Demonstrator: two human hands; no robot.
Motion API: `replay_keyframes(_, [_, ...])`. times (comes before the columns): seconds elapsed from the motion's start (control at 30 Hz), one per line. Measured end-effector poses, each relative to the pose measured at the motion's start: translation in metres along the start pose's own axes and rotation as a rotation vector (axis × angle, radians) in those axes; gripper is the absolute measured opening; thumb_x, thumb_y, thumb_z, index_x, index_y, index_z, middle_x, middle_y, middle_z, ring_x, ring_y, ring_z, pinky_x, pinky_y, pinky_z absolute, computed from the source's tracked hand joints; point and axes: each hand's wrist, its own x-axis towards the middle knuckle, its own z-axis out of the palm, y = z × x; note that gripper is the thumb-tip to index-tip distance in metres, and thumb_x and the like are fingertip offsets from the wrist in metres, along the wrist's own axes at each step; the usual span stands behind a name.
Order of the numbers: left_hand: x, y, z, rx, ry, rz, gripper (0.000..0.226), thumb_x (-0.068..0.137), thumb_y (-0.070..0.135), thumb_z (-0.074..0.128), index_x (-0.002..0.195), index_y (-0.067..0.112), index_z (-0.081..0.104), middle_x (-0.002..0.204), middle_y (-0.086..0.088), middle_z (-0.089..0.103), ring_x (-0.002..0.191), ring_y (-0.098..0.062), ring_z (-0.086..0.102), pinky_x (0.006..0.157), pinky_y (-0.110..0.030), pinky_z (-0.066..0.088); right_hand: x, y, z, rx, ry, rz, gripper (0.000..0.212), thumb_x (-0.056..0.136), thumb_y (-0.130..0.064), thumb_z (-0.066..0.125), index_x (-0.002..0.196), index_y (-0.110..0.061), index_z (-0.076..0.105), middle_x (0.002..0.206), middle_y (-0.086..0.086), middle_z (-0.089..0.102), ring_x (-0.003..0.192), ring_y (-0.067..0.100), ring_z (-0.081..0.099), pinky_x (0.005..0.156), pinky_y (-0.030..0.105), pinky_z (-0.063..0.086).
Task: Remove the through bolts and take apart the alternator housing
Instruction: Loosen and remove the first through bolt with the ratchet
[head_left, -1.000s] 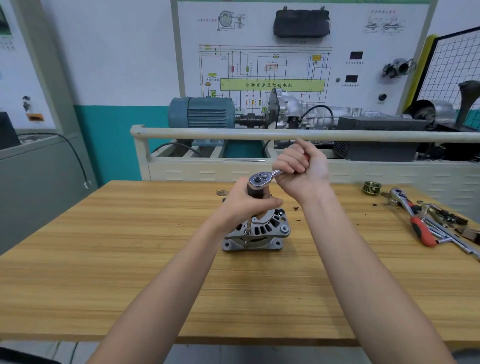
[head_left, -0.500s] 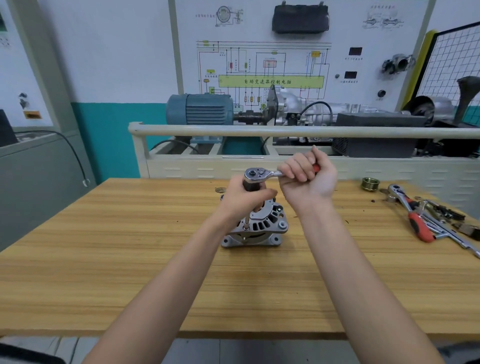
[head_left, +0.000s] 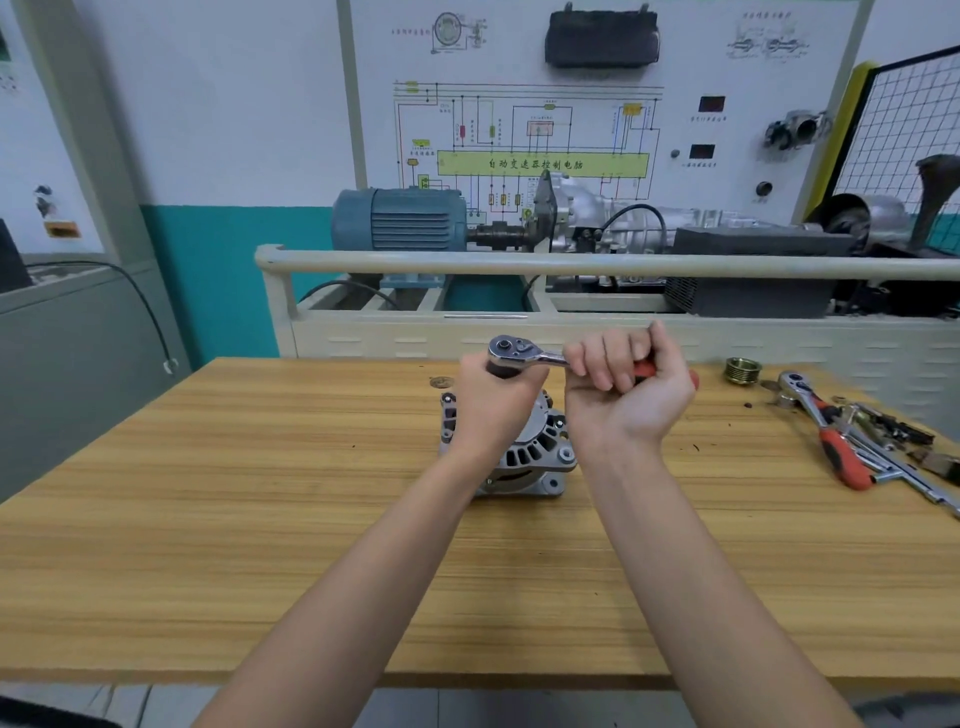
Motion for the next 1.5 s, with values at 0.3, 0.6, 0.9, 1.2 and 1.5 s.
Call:
replay_keyframes(0.3, [0.009, 0.015, -0.029, 0.085, -0.576, -0.060, 0.040, 0.080, 0.002, 0.069, 0.050, 0.017, 0.047, 0.043, 0.002, 0.043, 0.042, -0.013, 0.038, 0.046, -0.020, 0.035, 0.051, -0.009, 0.007, 0.038, -0.007, 0.478, 0.047, 0.095, -0.017, 0.038, 0.047, -0.015, 0.037, 0.034, -0.007, 0.024, 0.027, 0.008, 0.022, 0.035, 0.018, 0.018])
replay_keyframes(0.6, [0.001, 0.001, -0.002, -0.010, 0.053, -0.030, 0.045, 0.076, -0.010, 0.059, 0.052, 0.020, 0.036, 0.040, 0.015, 0.036, 0.041, -0.004, 0.029, 0.041, -0.017, 0.027, 0.002, 0.001, 0.002, -0.004, 0.025, 0.045, 0.052, 0.098, -0.018, 0.034, 0.047, -0.017, 0.040, 0.038, -0.005, 0.024, 0.035, 0.011, 0.022, 0.040, 0.022, 0.030])
replay_keyframes(0.9, [0.010, 0.018, -0.034, 0.071, -0.615, -0.084, 0.035, 0.080, 0.008, 0.068, 0.053, 0.014, 0.047, 0.047, -0.005, 0.041, 0.048, -0.020, 0.036, 0.050, -0.031, 0.029, 0.051, -0.014, 0.009, -0.006, 0.010, 0.538, 0.035, 0.084, -0.013, 0.043, 0.051, -0.016, 0.036, 0.035, -0.007, 0.025, 0.029, 0.009, 0.023, 0.038, 0.018, 0.020])
replay_keyframes(1.2, [-0.001, 0.002, -0.003, -0.023, -0.007, -0.027, 0.047, 0.075, -0.011, 0.057, 0.048, 0.022, 0.037, 0.041, 0.015, 0.034, 0.040, -0.003, 0.027, 0.041, -0.017, 0.025, 0.012, -0.004, 0.000, 0.022, 0.066, 0.111, 0.049, 0.096, -0.017, 0.035, 0.047, -0.016, 0.039, 0.037, -0.005, 0.024, 0.033, 0.011, 0.022, 0.038, 0.019, 0.028])
replay_keyframes(1.5, [0.008, 0.011, -0.034, 0.063, -0.571, -0.053, 0.036, 0.076, 0.012, 0.072, 0.049, 0.018, 0.049, 0.045, 0.000, 0.045, 0.045, -0.018, 0.038, 0.050, -0.029, 0.033, 0.040, -0.017, 0.002, 0.022, 0.003, 0.460, 0.044, 0.092, -0.017, 0.038, 0.048, -0.016, 0.036, 0.035, -0.007, 0.024, 0.030, 0.009, 0.023, 0.039, 0.019, 0.022])
